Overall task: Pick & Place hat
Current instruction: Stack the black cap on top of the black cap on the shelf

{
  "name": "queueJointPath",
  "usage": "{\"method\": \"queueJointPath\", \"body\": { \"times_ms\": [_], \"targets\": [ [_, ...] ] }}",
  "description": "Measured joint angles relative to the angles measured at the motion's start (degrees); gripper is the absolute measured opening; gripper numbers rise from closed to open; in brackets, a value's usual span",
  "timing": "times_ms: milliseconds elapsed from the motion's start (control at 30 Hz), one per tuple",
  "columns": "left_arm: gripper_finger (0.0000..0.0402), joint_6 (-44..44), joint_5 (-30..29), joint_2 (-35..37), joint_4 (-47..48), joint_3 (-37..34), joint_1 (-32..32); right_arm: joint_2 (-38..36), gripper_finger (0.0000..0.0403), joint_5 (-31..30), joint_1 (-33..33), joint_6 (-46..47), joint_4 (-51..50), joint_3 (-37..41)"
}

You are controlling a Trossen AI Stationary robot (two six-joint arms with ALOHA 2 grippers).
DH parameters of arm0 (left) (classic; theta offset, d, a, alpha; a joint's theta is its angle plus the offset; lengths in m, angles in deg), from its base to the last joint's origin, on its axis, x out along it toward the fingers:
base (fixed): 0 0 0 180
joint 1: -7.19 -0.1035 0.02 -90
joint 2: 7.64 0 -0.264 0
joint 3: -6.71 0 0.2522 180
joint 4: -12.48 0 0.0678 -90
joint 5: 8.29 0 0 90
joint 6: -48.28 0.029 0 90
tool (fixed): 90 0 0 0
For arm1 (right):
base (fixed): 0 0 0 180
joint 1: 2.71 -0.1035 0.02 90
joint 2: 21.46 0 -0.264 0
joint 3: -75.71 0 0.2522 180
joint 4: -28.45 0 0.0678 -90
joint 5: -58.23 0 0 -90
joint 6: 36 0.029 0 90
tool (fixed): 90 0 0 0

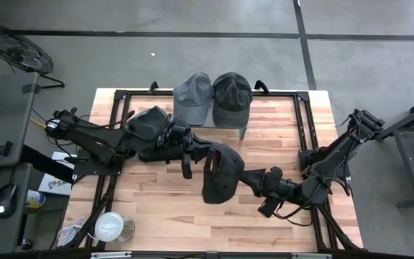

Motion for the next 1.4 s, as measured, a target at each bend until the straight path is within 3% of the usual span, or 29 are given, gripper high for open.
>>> {"method": "queueJointPath", "body": {
  "times_ms": [200,600,833,967,1167,1267,1400],
  "targets": [
    [0.0,-0.9,0.2,-0.7,-0.1,0.0,0.0,0.0,0.0165,-0.6,0.0,3.1,0.0,0.0],
    [0.0,-1.3,0.5,-1.0,-0.2,0.0,0.0,0.0,0.0022,-4.4,-0.5,13.4,0.0,0.0],
    [0.0006,0.3,0.5,-1.0,-0.2,0.0,0.0,0.0,0.0022,-10.2,-0.5,25.8,0.0,0.0],
    [0.0019,2.9,-1.0,-1.0,-0.1,0.0,0.0,0.0,0.0022,-10.8,-0.9,27.9,0.0,0.0],
    [0.0074,11.3,-2.1,-1.0,-0.4,0.0,0.0,0.0,0.0022,-10.9,-0.9,30.4,0.0,0.0],
    [0.0126,15.1,-2.7,-0.8,-0.5,0.0,0.0,0.0,0.0022,-10.6,-0.9,31.3,-0.3,0.0],
    [0.0204,20.5,-8.3,-0.2,-1.4,0.0,0.0,0.0,0.0022,-10.3,-1.2,32.6,-1.6,0.0]
  ]
}}
